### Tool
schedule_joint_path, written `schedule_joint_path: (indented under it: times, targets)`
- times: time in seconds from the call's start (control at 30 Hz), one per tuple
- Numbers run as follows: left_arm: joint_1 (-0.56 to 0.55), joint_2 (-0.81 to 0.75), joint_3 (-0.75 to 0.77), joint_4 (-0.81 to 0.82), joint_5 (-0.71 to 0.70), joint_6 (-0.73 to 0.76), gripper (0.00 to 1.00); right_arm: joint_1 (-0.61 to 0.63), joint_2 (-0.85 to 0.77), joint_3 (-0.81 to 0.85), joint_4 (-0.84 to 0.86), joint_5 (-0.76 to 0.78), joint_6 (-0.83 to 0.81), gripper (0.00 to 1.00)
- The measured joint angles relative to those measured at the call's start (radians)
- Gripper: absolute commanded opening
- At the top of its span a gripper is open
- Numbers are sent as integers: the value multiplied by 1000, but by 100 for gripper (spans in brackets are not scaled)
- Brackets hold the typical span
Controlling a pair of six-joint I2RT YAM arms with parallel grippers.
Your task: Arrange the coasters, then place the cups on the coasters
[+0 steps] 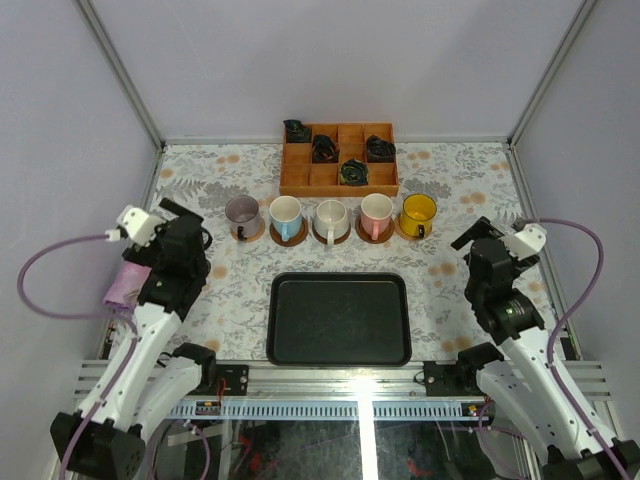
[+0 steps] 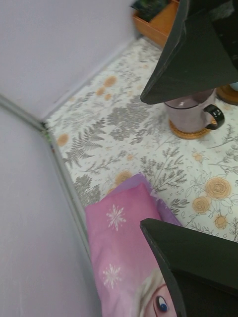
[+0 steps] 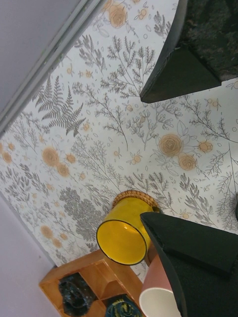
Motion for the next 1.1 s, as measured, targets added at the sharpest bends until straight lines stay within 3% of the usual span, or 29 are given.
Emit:
schedule_joint_path:
  times: [0.2, 0.57, 1.1]
  targets:
    - [0, -113, -27, -52, -143, -111, 100, 0, -117, -29, -60, 60, 52, 99]
    - [0, 71, 75, -375, -269, -442, 100, 0, -380, -115, -108, 136, 112, 99]
    - [0, 50, 89, -465, -290, -566, 100, 0, -311, -119, -124, 138, 132, 99]
